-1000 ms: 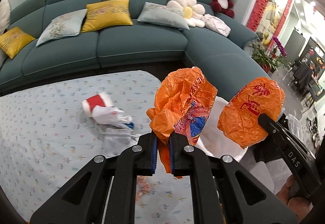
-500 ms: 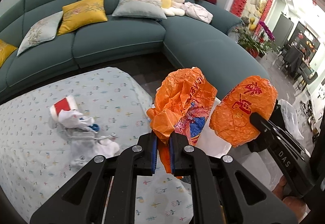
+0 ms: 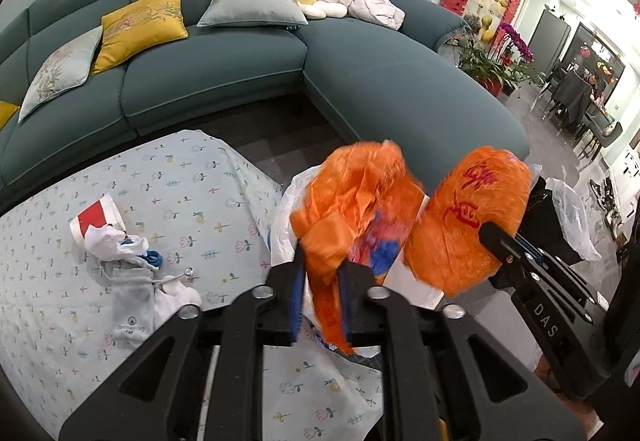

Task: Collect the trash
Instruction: 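Lift both orange bags and carry them toward the wastebasket, then open both tools over the wastebasket to drop the orange bags, then grasp the pink scrunchie with the left tool while the right tool grasps the grey pouch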

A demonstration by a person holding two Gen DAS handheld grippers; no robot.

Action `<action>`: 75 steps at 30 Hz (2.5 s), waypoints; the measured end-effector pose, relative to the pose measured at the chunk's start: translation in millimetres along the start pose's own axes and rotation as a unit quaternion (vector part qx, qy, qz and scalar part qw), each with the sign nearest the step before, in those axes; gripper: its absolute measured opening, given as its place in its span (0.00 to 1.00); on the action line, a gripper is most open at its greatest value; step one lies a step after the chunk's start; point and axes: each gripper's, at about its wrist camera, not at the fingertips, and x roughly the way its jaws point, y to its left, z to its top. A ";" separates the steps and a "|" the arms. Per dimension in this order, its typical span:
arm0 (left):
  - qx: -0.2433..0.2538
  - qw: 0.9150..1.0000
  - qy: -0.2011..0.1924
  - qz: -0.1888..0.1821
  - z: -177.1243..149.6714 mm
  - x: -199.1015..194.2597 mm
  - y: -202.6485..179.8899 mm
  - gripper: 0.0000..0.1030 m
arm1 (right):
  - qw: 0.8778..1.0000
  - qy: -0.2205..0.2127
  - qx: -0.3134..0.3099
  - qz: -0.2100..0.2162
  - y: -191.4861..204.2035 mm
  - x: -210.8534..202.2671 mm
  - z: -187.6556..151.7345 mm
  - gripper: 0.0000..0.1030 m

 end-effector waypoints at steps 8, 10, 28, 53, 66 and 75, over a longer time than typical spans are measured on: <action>0.000 1.000 -0.002 0.005 4.9 3.3 -5.8 0.36 | 1.000 -0.005 0.004 -0.003 -4.7 2.0 3.2 0.21; -0.001 1.000 -0.003 0.005 5.1 2.3 -4.5 0.36 | 1.000 -0.005 0.002 -0.003 -3.6 0.9 4.2 0.22; -0.051 0.998 -0.014 0.038 -20.2 -37.7 66.3 0.48 | 0.998 -0.003 -0.044 0.036 69.6 -16.9 -10.2 0.36; -0.155 0.980 0.094 0.081 -154.0 -12.3 188.6 0.60 | 0.989 0.100 -0.085 0.072 176.3 22.7 -108.8 0.43; -0.154 0.977 0.129 0.070 -165.8 37.4 183.7 0.41 | 0.986 0.131 -0.089 0.060 177.0 52.9 -124.3 0.43; -0.168 0.978 0.106 0.059 -154.8 21.9 201.3 0.13 | 0.982 0.143 -0.099 0.071 193.9 68.6 -126.7 0.43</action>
